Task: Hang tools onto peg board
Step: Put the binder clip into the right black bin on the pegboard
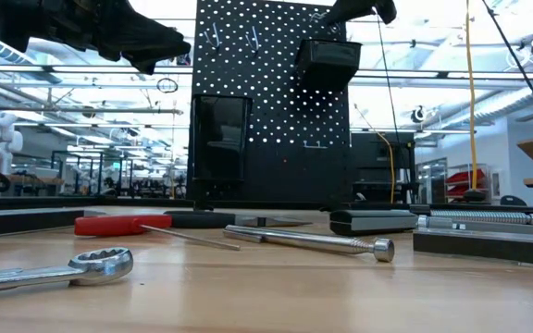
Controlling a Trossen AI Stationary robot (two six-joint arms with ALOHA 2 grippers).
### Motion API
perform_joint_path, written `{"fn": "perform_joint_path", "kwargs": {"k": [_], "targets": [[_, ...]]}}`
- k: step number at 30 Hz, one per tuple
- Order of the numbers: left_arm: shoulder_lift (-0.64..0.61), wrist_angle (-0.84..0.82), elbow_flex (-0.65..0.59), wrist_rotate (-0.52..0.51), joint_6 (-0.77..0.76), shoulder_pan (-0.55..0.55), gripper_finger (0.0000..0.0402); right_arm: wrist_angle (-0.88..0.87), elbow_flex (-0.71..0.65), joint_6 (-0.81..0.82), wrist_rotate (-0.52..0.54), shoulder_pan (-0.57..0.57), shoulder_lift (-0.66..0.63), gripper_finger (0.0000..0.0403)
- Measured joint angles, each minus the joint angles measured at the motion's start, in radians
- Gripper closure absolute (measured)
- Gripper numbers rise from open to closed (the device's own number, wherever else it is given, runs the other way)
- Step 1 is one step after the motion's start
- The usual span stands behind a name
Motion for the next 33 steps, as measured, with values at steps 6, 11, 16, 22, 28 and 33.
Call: {"fn": "perform_joint_path", "kwargs": {"k": [6,11,16,22,28,33], "targets": [[0.000,0.000,0.000,0.000,0.000,0.000,0.0281,0.000,0.000,-0.003,0.000,0.000,0.000,0.0401],[0.000,0.000,0.000,0.000,0.000,0.000,0.0281,0.000,0.000,-0.014,0.000,0.000,0.000,0.0395],[0.000,0.000,0.000,0.000,0.000,0.000,0.0281,0.000,0.000,-0.014,0.001,0.000,0.000,0.0391],[0.000,0.000,0.000,0.000,0.000,0.000,0.0281,-0.003,0.000,-0.013,0.001,0.000,0.000,0.0390],[0.000,0.000,0.000,0.000,0.000,0.000,0.0281,-0.023,0.000,-0.009,0.001,0.000,0.000,0.0385],[0.000,0.000,0.000,0.000,0.000,0.000,0.0281,-0.023,0.000,-0.001,0.005,0.000,0.000,0.0356]]}}
